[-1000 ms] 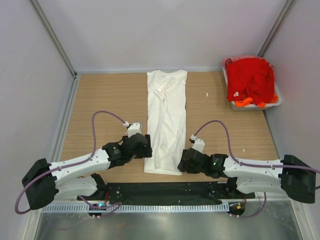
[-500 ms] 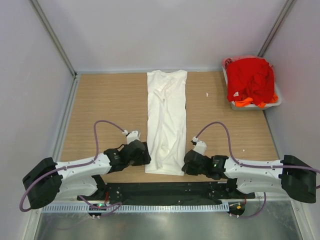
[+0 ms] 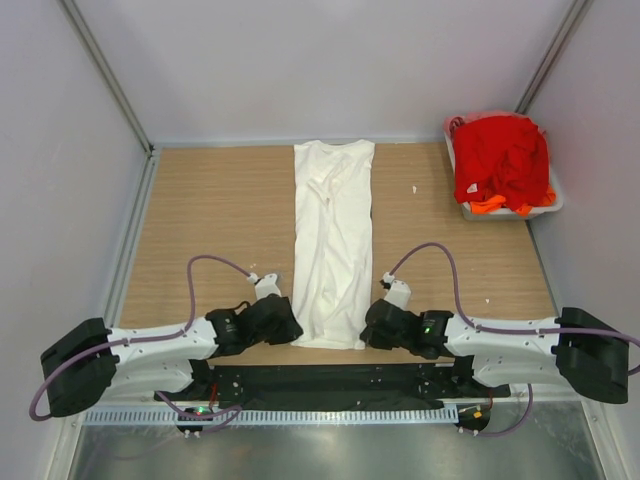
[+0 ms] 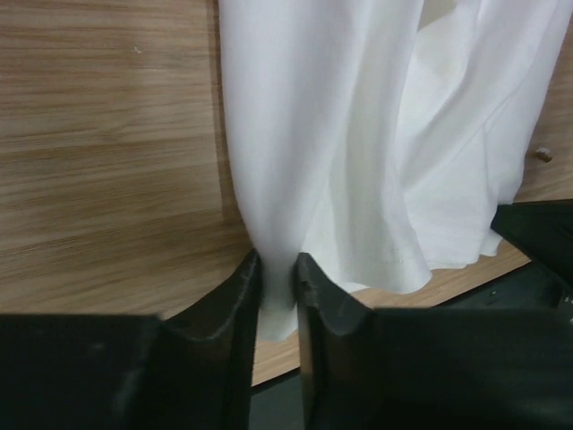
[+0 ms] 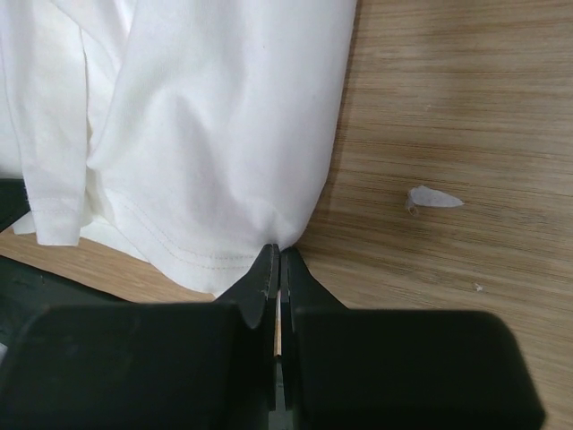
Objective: Fold and stack the t-shirts
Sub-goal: Fold the tshirt
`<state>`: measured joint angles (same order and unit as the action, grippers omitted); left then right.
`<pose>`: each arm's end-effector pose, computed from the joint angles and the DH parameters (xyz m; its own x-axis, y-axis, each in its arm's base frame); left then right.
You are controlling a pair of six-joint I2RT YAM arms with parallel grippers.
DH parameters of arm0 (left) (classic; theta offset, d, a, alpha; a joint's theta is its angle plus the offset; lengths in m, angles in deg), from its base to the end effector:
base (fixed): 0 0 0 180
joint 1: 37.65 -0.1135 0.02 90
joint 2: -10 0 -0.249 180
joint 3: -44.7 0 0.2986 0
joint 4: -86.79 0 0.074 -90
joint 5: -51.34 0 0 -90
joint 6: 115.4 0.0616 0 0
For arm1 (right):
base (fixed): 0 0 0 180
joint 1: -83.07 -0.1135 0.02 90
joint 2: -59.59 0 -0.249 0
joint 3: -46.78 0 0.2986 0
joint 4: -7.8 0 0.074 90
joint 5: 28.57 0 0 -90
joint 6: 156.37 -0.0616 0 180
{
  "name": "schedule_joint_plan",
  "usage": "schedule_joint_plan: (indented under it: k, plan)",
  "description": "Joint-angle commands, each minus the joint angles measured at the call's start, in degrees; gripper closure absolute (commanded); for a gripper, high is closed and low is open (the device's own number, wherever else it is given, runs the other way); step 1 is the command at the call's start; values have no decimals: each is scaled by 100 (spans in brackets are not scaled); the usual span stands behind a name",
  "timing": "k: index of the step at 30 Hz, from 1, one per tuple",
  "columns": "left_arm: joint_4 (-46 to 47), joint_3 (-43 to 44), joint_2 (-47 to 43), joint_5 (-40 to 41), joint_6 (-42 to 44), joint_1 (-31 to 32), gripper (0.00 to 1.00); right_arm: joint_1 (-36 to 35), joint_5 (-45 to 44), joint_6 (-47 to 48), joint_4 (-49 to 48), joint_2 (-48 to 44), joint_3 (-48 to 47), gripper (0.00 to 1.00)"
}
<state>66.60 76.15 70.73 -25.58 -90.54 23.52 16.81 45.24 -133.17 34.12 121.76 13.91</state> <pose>0.1307 -0.2086 0.0828 -0.8640 -0.2631 -0.4293 -0.0036 0.8558 -0.5173 0.1121 0.2122 0.0777 -0.8806 0.1902 -0.4340 -0.0159 0.9035 0.4284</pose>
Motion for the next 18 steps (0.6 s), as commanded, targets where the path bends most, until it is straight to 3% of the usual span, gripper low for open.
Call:
schedule_joint_plan:
  k: [1, 3, 10, 14, 18]
  plan:
    - [25, -140, 9, 133, -174, 80, 81, -27, -210, -43, 294, 102, 106, 99]
    - [34, -123, 53, 168, -157, 88, 100, -27, -201, -69, 338, 67, 141, 99]
    - [-211, 26, -131, 326, -165, 211, 100, -36, -201, -184, 646, -539, 282, 99]
    - [-1219, 797, -158, 695, -253, 632, 100, -89, -306, -52, 953, -732, -129, 99]
    - [-2055, 1580, -263, 1046, -184, 651, 100, -89, -849, 264, 1558, -821, -866, 99]
